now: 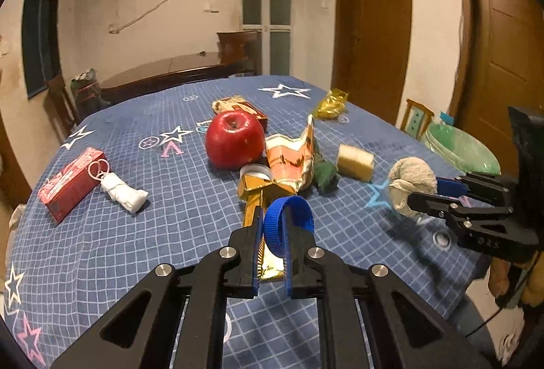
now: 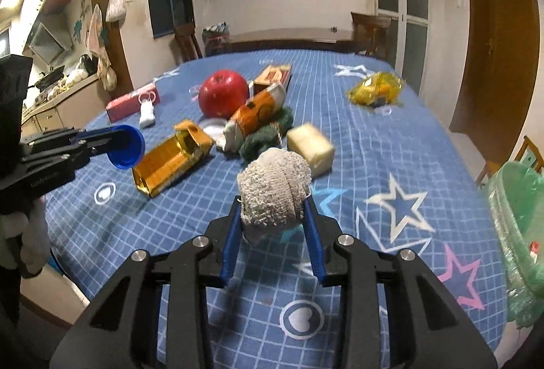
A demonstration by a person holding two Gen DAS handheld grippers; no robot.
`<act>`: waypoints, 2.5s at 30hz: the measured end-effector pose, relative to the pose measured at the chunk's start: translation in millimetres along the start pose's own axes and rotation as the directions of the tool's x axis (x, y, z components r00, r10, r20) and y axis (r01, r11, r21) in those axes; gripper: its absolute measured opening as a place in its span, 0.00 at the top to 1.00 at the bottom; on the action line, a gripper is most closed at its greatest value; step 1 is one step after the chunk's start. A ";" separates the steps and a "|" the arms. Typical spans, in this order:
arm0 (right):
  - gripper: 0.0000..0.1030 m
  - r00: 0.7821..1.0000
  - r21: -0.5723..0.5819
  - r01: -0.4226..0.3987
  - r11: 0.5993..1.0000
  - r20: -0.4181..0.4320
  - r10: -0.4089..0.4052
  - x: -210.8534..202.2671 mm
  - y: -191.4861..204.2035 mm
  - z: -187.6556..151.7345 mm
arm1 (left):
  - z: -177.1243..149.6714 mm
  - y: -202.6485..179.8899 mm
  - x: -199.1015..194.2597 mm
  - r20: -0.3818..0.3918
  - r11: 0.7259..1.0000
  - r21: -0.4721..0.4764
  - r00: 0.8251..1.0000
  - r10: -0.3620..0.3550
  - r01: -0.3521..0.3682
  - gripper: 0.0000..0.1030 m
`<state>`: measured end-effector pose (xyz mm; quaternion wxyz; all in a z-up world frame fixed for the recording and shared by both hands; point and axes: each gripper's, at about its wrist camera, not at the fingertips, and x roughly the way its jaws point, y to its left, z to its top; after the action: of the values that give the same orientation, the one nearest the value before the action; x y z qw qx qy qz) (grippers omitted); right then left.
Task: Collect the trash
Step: 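Grasp the blue bottle cap with the left tool while the right tool grasps the beige towel, then carry the cap and towel over the green bin and open both tools to drop them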
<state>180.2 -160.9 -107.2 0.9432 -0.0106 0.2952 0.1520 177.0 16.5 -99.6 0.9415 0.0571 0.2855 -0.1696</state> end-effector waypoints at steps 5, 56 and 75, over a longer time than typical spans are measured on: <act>0.68 0.998 -0.004 0.021 1.000 0.064 -0.020 -13.0 6.0 13.5 | 10.2 -6.3 -10.8 0.051 0.997 -0.051 0.997 0.055 -0.053 0.89; 0.68 0.918 0.113 0.317 0.941 0.213 -0.335 -115.9 -118.3 67.4 | 141.7 -191.6 -4.0 0.240 0.990 0.084 0.962 -0.130 0.113 0.89; 0.68 0.894 0.250 0.439 0.863 -0.030 -0.446 -124.4 -265.9 22.1 | 182.3 -365.0 94.9 0.083 0.917 0.219 0.930 -0.359 0.334 0.89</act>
<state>173.4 -446.9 -37.8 0.9507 0.0432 0.2879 -0.1067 217.0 -389.6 -4.9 0.9014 0.0899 0.2149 -0.3650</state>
